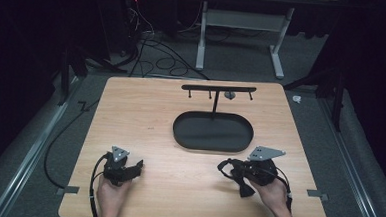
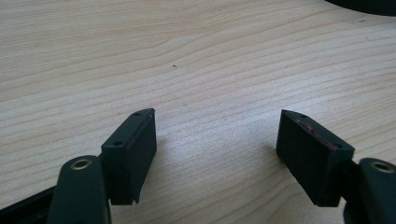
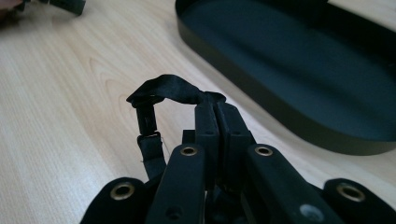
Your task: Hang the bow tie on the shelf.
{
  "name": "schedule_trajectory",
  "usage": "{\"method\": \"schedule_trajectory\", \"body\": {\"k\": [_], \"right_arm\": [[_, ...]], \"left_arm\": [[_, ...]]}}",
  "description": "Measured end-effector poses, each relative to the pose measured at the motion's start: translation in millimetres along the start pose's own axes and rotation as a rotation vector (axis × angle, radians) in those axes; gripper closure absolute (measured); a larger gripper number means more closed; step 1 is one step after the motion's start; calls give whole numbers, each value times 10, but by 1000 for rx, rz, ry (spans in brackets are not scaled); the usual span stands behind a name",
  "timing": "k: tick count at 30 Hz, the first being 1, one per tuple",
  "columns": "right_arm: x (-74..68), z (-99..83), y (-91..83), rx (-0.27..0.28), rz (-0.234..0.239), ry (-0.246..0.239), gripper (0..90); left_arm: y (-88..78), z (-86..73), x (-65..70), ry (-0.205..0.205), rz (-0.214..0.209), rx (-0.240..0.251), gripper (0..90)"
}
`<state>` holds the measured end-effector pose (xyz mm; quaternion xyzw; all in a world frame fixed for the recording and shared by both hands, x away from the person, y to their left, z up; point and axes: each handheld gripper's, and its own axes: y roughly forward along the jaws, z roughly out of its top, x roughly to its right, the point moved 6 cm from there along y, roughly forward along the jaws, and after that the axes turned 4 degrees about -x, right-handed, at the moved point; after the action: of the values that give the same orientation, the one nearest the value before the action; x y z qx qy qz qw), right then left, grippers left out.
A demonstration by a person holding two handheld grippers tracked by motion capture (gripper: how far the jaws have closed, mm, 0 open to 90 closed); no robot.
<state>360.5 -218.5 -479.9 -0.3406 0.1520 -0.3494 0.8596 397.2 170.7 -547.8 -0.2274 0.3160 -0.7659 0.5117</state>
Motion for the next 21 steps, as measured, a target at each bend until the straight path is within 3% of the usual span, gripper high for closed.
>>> {"method": "schedule_trajectory", "body": {"k": [21], "right_arm": [[405, 236, -465, 123, -120, 77, 898]], "left_arm": [[0, -1, -1, 2, 1, -1, 292]]}}
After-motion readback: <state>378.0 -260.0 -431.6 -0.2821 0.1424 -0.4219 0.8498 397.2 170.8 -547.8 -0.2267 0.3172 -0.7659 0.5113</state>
